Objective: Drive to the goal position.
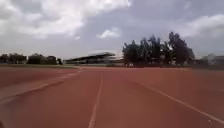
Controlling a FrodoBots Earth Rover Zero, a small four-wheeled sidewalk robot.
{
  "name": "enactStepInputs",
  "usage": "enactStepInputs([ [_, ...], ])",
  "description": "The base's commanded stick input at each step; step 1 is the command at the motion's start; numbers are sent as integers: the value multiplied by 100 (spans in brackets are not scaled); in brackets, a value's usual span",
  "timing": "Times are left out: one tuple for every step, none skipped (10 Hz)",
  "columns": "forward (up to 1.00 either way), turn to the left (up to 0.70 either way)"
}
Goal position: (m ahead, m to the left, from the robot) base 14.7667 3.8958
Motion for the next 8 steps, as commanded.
enactStepInputs([
  [45,0],
  [45,0],
  [45,0],
  [45,0],
  [45,0],
  [45,0],
  [45,0],
  [45,0],
])
